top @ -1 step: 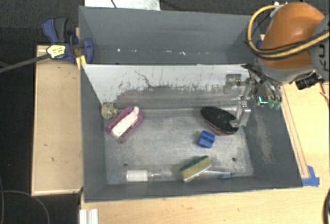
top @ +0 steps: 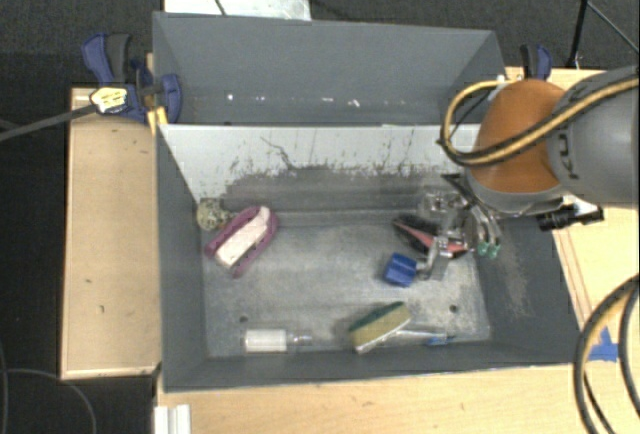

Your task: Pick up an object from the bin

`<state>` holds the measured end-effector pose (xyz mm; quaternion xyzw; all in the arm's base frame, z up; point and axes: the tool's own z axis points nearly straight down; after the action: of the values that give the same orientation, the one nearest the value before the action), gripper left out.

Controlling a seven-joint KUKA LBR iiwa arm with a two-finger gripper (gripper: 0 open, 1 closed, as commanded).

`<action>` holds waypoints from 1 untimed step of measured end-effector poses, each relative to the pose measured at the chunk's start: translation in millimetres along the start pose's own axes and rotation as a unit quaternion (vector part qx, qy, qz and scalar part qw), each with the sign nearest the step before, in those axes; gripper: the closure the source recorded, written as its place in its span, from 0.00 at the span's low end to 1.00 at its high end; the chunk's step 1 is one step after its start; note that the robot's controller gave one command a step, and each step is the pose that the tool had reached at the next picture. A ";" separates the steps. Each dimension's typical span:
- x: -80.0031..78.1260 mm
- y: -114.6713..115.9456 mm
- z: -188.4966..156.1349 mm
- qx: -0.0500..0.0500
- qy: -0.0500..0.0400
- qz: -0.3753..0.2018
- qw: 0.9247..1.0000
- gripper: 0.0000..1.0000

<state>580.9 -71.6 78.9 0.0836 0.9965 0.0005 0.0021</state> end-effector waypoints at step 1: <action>-0.2 0.0 -2.5 0.001 0.000 -0.002 1.000 1.00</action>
Offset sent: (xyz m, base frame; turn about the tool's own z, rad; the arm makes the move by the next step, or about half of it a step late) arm 0.0000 0.0000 0.0000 0.0000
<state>581.1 -71.7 81.4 0.0813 0.9967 -0.0001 0.0024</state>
